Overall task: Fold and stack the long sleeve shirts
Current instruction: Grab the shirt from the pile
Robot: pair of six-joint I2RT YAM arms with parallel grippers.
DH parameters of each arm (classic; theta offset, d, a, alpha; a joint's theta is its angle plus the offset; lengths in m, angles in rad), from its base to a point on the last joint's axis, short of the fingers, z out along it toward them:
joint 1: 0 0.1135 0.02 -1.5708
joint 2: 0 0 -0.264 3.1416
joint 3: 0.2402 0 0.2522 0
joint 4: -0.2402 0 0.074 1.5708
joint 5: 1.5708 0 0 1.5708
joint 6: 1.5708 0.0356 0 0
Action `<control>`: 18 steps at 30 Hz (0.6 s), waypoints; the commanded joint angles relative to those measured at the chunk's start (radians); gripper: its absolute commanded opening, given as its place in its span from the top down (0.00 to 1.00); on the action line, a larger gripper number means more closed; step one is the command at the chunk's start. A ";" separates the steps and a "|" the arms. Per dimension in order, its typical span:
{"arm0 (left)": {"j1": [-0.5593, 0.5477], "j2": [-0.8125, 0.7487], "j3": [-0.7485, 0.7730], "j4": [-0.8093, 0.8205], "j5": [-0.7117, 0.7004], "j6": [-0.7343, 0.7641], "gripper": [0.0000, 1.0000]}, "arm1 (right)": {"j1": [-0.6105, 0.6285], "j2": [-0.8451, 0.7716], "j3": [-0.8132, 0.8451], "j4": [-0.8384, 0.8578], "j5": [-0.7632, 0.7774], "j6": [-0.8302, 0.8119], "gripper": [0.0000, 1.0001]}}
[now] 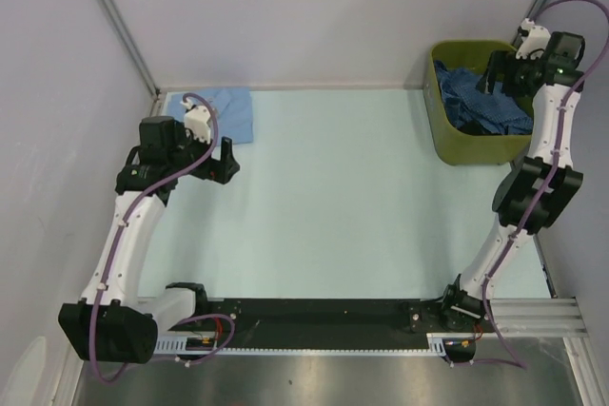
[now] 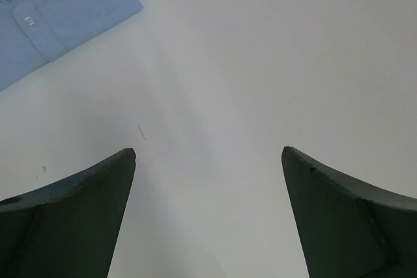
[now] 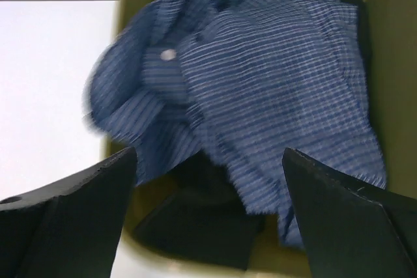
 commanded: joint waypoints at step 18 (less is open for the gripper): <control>-0.003 0.050 0.060 -0.021 -0.072 0.080 0.01 | 0.117 0.381 0.297 0.254 0.215 0.019 0.98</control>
